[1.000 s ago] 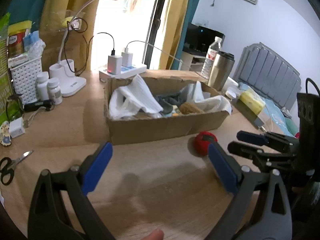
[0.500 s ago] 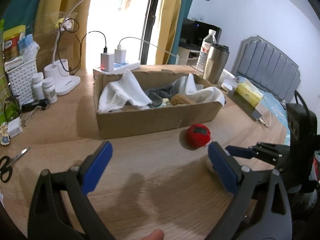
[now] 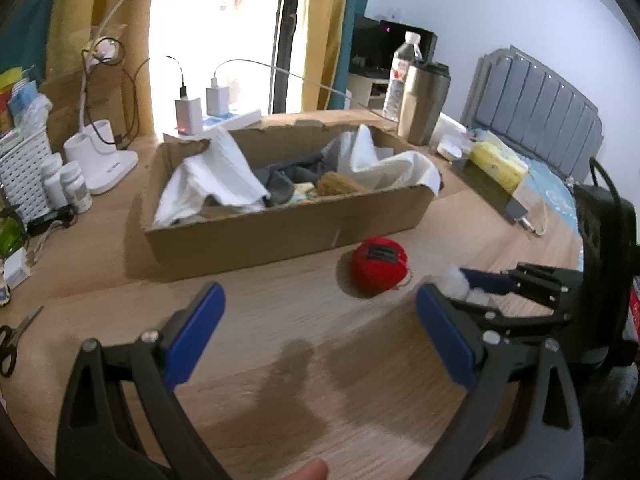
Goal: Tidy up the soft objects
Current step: 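Grasp the bubble-wrap bundle with the right gripper while the left gripper grasps the red pouch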
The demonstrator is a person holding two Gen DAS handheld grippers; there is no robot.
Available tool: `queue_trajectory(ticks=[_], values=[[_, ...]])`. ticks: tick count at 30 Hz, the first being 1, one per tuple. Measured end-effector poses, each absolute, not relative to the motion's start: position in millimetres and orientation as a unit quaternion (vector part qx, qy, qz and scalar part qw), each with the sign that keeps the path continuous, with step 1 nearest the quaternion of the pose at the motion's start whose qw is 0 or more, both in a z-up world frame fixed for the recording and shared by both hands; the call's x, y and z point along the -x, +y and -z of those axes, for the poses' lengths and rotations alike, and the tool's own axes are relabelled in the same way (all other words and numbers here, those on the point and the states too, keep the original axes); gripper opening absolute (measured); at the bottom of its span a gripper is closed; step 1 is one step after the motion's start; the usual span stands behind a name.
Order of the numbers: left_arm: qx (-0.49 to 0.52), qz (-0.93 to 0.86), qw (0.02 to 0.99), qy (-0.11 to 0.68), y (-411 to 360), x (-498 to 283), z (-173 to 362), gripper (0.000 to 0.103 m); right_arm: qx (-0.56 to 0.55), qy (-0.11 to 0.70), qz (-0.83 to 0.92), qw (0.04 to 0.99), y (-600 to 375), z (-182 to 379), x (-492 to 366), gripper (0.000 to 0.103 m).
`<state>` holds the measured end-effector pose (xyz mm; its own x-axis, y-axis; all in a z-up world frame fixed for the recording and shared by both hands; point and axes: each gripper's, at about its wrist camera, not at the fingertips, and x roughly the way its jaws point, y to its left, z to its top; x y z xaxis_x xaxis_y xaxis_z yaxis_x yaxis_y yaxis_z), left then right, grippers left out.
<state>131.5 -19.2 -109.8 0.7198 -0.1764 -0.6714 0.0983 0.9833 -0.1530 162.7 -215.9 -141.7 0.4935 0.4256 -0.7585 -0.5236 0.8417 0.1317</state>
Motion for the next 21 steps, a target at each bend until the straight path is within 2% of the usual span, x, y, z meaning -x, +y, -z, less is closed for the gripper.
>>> queue_trajectory(ticks=[17,21], values=[[0.010,0.085,0.906,0.415,-66.5,-182.0,129.4,0.097,0.023,0.410,-0.279,0.868,-255.0,132.9,-193.0,0.048],[0.001,0.086,0.904,0.419,-74.9,-191.3,133.6,0.097,0.050,0.415,-0.277,0.865,-256.1,131.6,-194.7,0.062]])
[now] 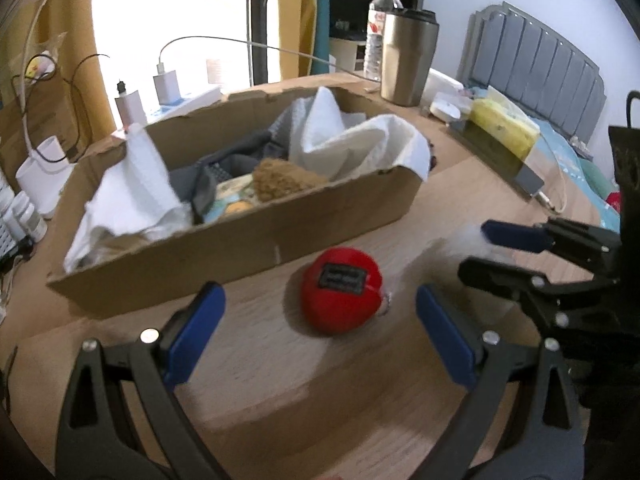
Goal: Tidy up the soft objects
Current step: 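Grasp the bubble-wrap bundle with the right gripper while the left gripper grasps the red pouch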
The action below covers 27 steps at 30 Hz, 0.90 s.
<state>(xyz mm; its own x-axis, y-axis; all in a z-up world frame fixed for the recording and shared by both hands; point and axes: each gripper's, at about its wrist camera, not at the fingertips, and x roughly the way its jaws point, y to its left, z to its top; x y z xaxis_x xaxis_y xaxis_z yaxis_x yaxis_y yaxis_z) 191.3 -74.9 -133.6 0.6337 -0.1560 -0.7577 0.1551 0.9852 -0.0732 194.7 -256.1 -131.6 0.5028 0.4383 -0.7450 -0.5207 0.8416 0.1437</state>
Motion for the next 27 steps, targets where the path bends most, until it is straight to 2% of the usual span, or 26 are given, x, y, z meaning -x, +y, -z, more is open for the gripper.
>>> queue_trajectory(ticks=[3,5,8,12,14,15,16,27], values=[[-0.009,0.089,0.902,0.423,-81.5,-196.6,136.9,0.094,0.067,0.418,-0.281,0.861,-258.1,134.1,-193.2,0.062],[-0.013,0.094,0.899,0.427,-85.5,-199.7,139.6,0.084,0.068,0.422,-0.284,0.859,-260.4,133.8,-192.5,0.062],[-0.021,0.097,0.894,0.438,-90.1,-204.1,143.8,0.078,0.070,0.424,-0.288,0.856,-261.6,132.6,-190.7,0.062],[-0.024,0.103,0.890,0.445,-94.5,-206.9,146.7,0.057,0.078,0.429,-0.298,0.849,-258.9,136.5,-187.8,0.062],[-0.029,0.109,0.887,0.448,-97.6,-207.6,148.5,0.052,0.077,0.432,-0.299,0.847,-258.1,138.7,-187.5,0.059],[-0.031,0.111,0.886,0.450,-98.4,-207.7,149.3,0.052,0.076,0.433,-0.298,0.847,-257.7,139.5,-187.8,0.048],[-0.031,0.114,0.885,0.450,-99.1,-207.7,149.8,0.051,0.076,0.432,-0.294,0.849,-257.7,139.9,-188.0,0.043],[-0.028,0.132,0.896,0.424,-96.1,-194.5,134.9,0.051,0.071,0.411,-0.270,0.868,-261.5,121.9,-188.4,0.040]])
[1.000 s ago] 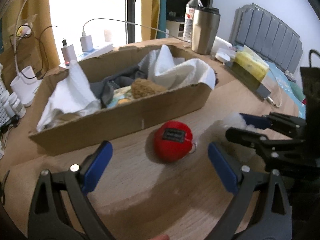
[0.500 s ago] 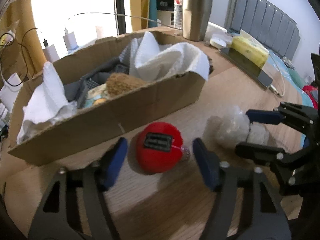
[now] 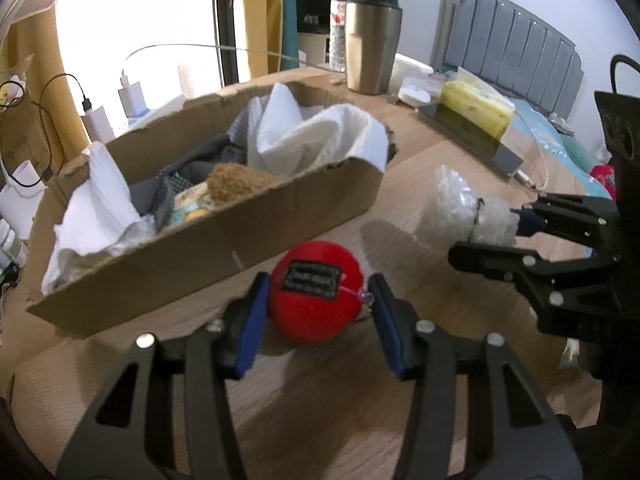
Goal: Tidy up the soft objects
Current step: 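Grasp the bubble-wrap bundle with the right gripper while the left gripper grasps the red pouch, then lower the bubble wrap into the box with the right gripper while the left gripper drops the red pouch in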
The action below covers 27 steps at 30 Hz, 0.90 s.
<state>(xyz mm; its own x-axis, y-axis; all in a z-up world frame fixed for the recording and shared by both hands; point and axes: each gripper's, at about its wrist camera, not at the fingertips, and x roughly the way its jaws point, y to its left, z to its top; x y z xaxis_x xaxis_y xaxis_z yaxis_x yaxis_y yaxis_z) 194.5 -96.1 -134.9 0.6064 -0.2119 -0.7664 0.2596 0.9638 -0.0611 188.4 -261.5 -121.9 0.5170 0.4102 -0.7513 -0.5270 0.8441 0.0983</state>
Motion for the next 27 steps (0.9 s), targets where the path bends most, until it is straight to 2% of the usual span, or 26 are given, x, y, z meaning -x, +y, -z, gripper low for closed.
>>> queue_trajectory(ticks=[27], values=[[0.012,0.134,0.932,0.337,-38.5,-143.4,76.6,0.051,0.113,0.357,-0.262,0.890,-214.6,67.6,-166.5,0.040]])
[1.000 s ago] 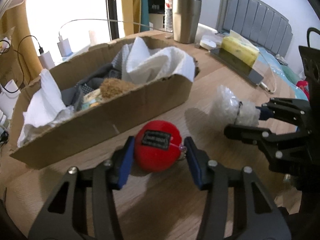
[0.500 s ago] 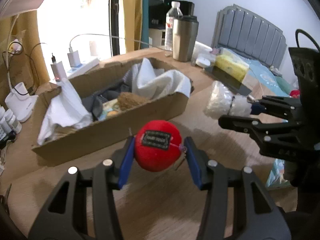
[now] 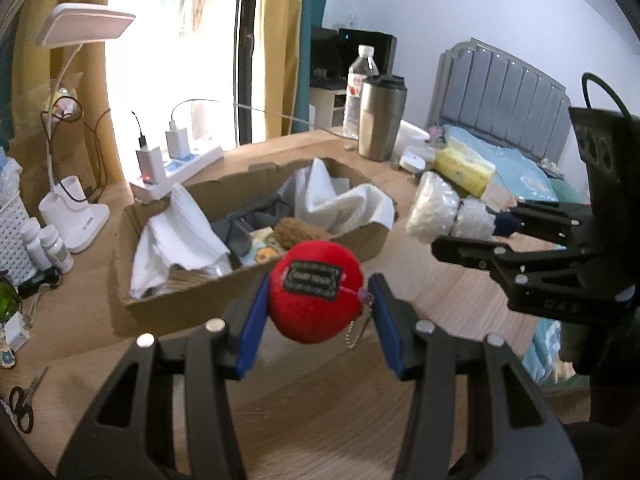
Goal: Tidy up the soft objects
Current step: 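Lower the bubble wrap into the box with the right gripper while the left gripper drops the red pouch in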
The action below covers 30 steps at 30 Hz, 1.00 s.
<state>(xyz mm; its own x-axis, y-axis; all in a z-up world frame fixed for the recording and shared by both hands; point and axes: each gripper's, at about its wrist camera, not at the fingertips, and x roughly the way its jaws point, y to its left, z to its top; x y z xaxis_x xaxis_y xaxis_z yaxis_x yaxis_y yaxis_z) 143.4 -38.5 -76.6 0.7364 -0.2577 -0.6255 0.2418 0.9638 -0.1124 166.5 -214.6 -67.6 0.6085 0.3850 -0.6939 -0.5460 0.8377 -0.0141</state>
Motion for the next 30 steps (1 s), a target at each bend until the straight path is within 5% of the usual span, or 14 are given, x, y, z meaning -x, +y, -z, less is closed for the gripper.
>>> queue_trajectory(ticks=[30], values=[[0.021,0.113,0.942,0.314,-3.4,-178.4,53.9,0.051,0.087,0.332,-0.259,0.903,-197.1,45.8,-220.3,0.040]])
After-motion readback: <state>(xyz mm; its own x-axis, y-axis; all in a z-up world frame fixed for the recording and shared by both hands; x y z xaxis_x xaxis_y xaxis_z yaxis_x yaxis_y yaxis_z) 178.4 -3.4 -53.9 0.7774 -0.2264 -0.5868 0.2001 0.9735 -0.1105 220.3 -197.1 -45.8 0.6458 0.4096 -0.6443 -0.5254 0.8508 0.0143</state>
